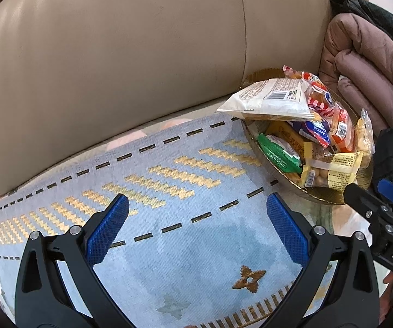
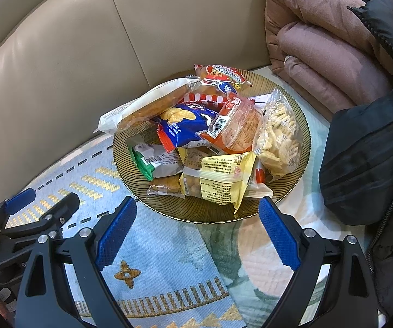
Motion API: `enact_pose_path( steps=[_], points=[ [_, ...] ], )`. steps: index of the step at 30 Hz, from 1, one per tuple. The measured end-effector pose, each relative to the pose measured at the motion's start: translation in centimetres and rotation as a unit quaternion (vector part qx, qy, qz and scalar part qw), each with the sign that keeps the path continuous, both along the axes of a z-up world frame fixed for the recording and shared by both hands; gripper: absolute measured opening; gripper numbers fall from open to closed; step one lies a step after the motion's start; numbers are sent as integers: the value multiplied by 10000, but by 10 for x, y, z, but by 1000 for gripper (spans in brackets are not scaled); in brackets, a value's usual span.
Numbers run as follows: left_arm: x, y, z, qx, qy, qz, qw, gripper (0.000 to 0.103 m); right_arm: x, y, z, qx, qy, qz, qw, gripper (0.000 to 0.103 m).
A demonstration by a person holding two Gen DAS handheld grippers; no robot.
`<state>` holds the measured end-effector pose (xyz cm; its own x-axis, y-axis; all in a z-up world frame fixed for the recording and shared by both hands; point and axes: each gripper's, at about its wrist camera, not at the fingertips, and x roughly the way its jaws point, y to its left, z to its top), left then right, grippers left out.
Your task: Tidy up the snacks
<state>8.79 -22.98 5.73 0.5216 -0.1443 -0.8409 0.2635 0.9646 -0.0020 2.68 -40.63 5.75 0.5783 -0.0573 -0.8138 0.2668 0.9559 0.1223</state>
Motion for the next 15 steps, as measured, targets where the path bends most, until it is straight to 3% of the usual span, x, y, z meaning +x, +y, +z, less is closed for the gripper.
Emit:
enact_pose_path(
  steps=[10, 15],
  points=[
    [0, -2, 0, 87, 30, -196, 9998, 100, 1, 1, 1, -14, -16, 15, 10000, 90],
    [-1, 4, 1, 53, 16, -73, 10000, 100, 0, 6, 2, 31, -66, 49, 10000, 90]
  ],
)
